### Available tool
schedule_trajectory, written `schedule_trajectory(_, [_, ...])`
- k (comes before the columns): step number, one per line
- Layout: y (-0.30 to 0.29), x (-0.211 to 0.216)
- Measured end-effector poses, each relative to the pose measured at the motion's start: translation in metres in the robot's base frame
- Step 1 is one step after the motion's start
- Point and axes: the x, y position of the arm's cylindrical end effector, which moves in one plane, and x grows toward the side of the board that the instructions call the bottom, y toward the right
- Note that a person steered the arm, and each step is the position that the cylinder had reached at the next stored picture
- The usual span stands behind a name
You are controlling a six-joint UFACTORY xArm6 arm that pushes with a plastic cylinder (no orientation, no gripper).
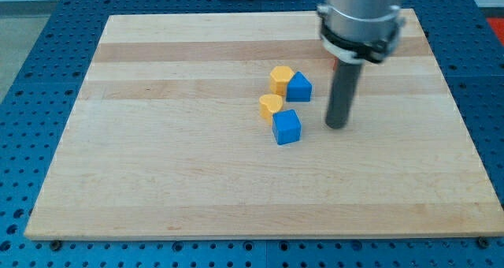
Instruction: Push the blue cube along with yellow heart to the center
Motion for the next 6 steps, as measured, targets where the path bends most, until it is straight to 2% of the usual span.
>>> schedule_trajectory(1, [-0.030,0.085])
schedule_trajectory(2, [-0.065,0.133])
schedule_trajectory(3, [-0.095,0.131])
schedule_trajectory(4, [-0.126,0.086])
schedule_trajectory(5, [-0.130,0.054])
schedule_trajectory(6, [-0.126,0.040])
